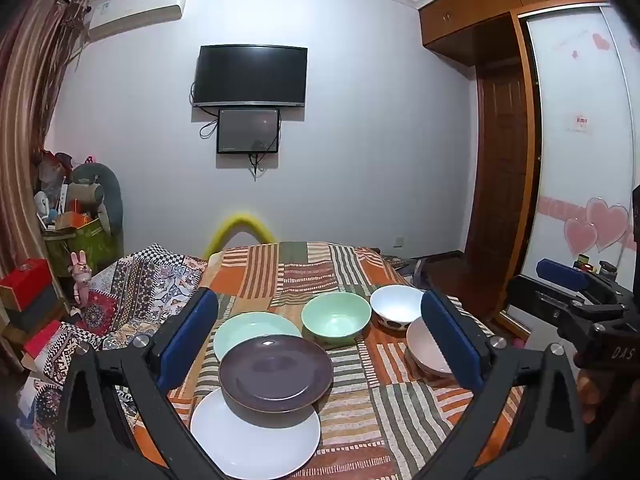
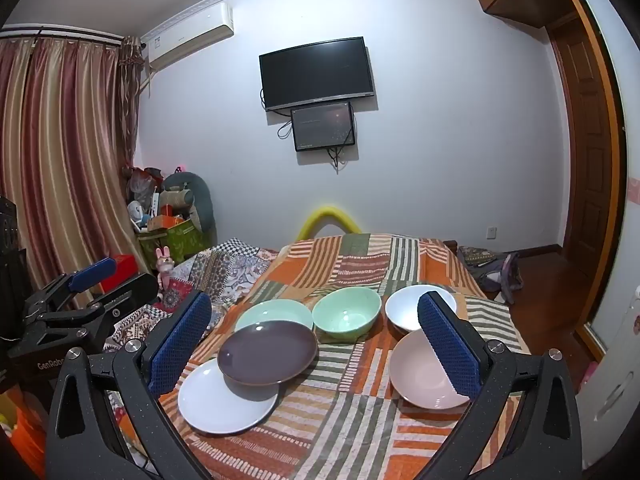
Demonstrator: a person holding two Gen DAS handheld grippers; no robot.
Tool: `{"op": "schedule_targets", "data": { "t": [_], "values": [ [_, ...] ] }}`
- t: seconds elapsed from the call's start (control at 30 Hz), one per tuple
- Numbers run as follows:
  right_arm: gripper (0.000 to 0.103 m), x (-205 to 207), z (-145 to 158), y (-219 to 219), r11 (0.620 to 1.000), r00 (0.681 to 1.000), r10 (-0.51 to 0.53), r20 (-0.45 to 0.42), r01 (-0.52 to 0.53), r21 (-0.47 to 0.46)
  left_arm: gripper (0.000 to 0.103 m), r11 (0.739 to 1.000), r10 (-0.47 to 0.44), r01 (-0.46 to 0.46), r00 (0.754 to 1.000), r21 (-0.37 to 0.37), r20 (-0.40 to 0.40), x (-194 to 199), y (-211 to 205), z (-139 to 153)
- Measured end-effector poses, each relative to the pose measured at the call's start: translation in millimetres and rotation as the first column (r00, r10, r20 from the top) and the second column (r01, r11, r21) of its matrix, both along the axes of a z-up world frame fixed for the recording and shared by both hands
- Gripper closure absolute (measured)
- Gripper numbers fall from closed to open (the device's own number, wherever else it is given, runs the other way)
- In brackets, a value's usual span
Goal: Organize plates and bowls
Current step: 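Move the left tool toward the rim of the dark purple plate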
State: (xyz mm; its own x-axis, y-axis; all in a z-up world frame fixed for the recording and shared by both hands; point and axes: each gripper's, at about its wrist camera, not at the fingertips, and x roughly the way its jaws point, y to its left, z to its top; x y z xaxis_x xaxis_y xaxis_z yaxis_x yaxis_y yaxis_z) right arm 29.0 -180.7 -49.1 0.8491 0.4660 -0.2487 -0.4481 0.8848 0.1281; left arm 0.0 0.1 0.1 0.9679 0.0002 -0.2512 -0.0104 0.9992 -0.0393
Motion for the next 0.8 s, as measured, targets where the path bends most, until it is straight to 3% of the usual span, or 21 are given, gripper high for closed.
{"op": "schedule_targets", "data": {
  "t": [0.8],
  "values": [
    [0.0, -0.4, 0.3, -0.7, 1.0, 1.0, 0.0, 0.001, 0.0, 0.001, 0.0, 1.0, -0.003, 0.003, 1.0, -0.001, -0.002, -1.5, 4.5, -5.5]
  ]
}}
